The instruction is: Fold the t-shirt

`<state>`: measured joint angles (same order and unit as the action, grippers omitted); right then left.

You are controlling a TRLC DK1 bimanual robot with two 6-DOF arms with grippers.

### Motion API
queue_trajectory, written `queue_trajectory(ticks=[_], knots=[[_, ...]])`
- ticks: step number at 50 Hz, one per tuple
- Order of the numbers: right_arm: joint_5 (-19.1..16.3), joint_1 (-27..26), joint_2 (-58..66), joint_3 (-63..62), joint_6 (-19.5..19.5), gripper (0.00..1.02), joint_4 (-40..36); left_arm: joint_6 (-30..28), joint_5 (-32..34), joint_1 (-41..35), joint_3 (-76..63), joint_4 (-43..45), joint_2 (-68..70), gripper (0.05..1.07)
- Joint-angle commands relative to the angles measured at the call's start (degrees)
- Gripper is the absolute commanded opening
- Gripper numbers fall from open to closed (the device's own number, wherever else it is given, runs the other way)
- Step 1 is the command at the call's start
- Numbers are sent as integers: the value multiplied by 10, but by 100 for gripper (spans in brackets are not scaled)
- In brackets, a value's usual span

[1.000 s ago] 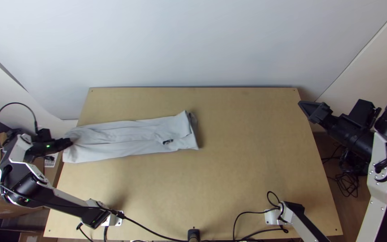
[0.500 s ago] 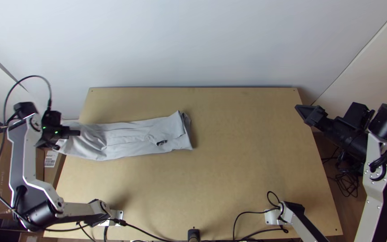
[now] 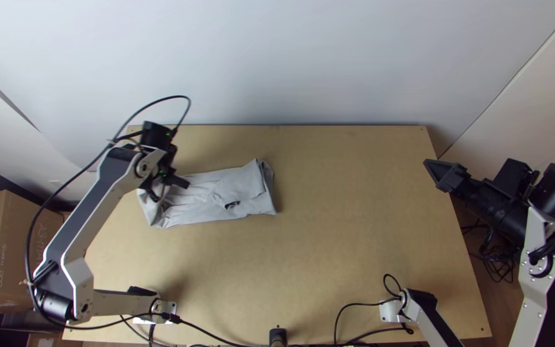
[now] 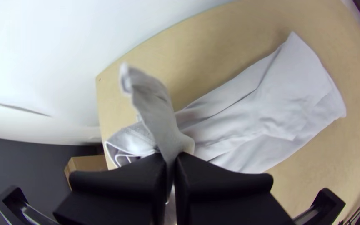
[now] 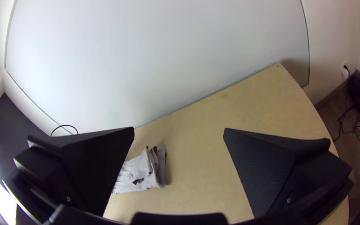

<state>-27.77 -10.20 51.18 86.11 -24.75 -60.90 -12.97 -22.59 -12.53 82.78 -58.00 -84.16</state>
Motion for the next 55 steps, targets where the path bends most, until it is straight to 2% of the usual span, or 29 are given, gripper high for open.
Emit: queue_trajectory(ticks=[1, 14, 23, 32, 36, 37, 38, 39, 42, 44, 45, 55], knots=[[6, -2, -15, -16, 8, 99, 3, 48, -19, -53, 52, -22, -47, 8], [10, -2, -33, -32, 2, 99, 2, 150, -42, -147, 198, -83, -206, 8], [12, -2, -48, -48, 2, 99, -2, 175, -45, -206, 265, -89, -290, 8], [14, -2, -55, -63, 3, 99, -4, 204, -46, -261, 343, -156, -372, 8], [14, -2, -57, -74, 4, 99, -3, 222, -46, -279, 370, -159, -399, 8], [14, -1, -58, -78, 4, 99, -4, 225, -45, -284, 378, -159, -406, 10], [14, -1, -59, -81, 4, 99, -3, 226, -45, -289, 387, -159, -413, 17], [14, -1, -61, -87, 4, 99, -2, 229, -45, -293, 396, -159, -419, 28], [14, 1, -65, -104, 5, 99, 3, 231, -36, -308, 428, -170, -437, 79], [14, 3, -66, -118, 5, 99, 8, 232, -24, -315, 447, -172, -446, 99], [14, 4, -66, -126, 6, 99, 11, 233, -24, -319, 457, -172, -450, 103], [18, 25, -57, -205, 13, 99, 61, 233, 14, -344, 482, -171, -430, 103]])
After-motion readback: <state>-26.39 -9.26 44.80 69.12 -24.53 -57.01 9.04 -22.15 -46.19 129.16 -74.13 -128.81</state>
